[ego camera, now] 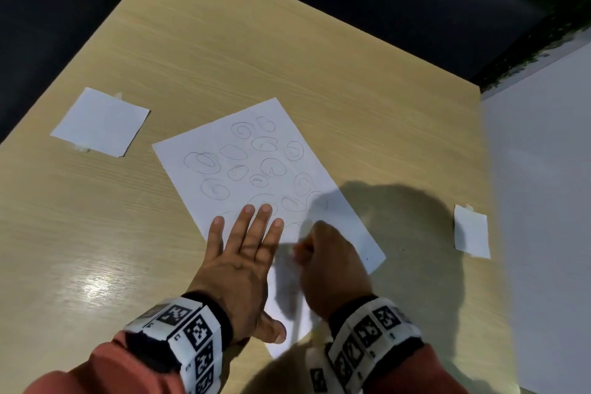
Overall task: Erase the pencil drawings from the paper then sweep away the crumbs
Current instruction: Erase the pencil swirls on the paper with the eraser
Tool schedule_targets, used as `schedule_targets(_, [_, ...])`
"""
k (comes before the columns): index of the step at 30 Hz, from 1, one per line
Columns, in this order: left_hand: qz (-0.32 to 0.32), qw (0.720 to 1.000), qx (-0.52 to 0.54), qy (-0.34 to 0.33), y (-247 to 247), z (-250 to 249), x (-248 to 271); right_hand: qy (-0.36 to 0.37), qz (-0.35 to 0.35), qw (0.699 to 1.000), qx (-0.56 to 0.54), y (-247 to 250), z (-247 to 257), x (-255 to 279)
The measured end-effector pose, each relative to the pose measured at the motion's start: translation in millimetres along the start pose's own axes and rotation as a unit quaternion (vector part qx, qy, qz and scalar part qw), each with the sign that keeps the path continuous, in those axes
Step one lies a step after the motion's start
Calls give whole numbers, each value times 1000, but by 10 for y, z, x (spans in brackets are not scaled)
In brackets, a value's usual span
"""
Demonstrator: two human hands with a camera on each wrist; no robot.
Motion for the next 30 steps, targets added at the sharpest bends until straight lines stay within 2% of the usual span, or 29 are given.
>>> schedule_targets(2, [-3,1000,0,-1,-6,-3,-6,49,3,999,17,-139,160,134])
schedule_targets(3, [-5,1000,0,0,-10,7,-8,31,-14,999,24,-87,58,66])
schedule_targets(6, [-7,1000,6,-3,20,-4,6,-93,-66,993,35,262,-517,-219])
schedule_targets(8, [-11,1000,6,0,26,-2,2,-115,-82,989,32,413,-628,-264])
schedule_targets(10, [-23,999,31,-10,25,-13,11,-74,-60,995,20,307,-364,-155])
schedule_targets(12, [-76,996,20,-29,90,-4,1,22,14,1000,7,-76,90,116])
schedule_targets(13, [-76,996,38,-18,90,35,7,81,44,996,9,-272,300,282])
schedule_targets(14, [-87,995,47,-19,124,35,9,119,49,992,13,-364,414,392])
schedule_targets(15, [-64,997,36,-17,119,17,13,125,35,991,15,-365,398,390])
schedule_targets(16, [-76,997,15,-21,132,-10,8,105,8,994,20,-284,301,307])
schedule_targets(17, [-56,998,19,-11,70,3,7,71,-24,997,24,-174,128,191])
schedule_targets(18, [-30,999,20,2,33,5,11,15,-48,998,29,-33,-91,85])
schedule_targets(20, [-19,1000,11,1,31,-8,-8,-71,-79,994,30,199,-434,-59])
schedule_targets(22, [-11,1000,16,2,35,0,19,-72,-70,995,17,202,-380,-57])
schedule_targets(25, [-11,1000,3,12,22,0,13,59,33,998,11,-231,212,186])
schedule_targets(26, [-11,1000,0,12,23,-6,12,95,47,994,15,-311,344,267])
schedule_targets(27, [-10,1000,0,9,19,-5,8,103,33,994,18,-296,365,249])
schedule_targets(30, [0,1000,4,5,2,4,9,5,-49,998,39,18,17,-73])
Point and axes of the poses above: each hand's wrist, its own x-axis away from the middle knuckle, its own y-axis out of the back of the hand, z = x × y, the point moved 10 cm from there along -x, towards the middle knuckle, and after that the axes turned 1 degree about y, right-handed, at the moved point
